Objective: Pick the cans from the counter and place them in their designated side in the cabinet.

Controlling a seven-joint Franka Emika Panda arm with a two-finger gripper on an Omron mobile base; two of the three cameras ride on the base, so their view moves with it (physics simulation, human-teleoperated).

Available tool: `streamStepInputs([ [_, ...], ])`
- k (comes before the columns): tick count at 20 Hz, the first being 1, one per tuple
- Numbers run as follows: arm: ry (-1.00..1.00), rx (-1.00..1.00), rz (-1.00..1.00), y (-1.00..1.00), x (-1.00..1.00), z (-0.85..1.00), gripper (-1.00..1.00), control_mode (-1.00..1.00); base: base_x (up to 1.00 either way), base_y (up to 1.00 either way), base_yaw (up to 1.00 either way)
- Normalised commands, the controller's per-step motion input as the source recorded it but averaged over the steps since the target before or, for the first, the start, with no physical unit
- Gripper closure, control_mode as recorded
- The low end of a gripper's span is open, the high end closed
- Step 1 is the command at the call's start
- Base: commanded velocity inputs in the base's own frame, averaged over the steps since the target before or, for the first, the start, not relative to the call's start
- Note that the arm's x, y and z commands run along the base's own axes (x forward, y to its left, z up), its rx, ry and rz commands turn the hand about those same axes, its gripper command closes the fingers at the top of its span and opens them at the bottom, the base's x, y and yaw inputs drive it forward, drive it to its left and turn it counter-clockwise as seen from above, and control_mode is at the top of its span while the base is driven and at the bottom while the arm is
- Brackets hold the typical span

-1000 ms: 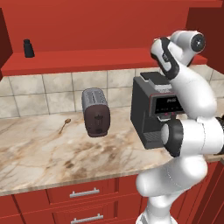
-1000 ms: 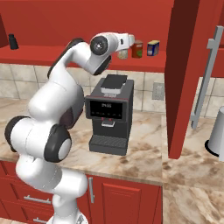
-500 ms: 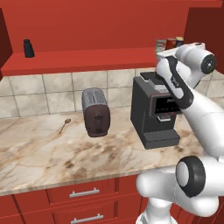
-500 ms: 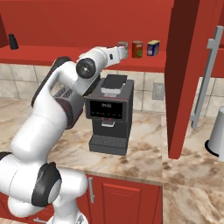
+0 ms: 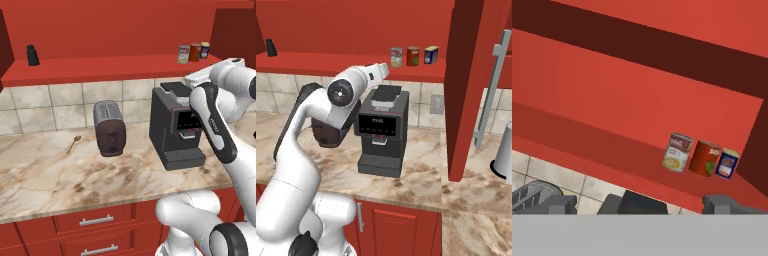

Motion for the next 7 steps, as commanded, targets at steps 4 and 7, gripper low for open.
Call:
streamStepInputs([
  [4, 0.17, -0.08, 0.12, 0.15, -0.87, -0.08, -1.00, -1.00, 0.00, 0.00, 0.00],
  [7, 0.12, -0.09, 0.12, 0.19, -0.91, -0.21, -1.00, -1.00, 0.00, 0.00, 0.00],
])
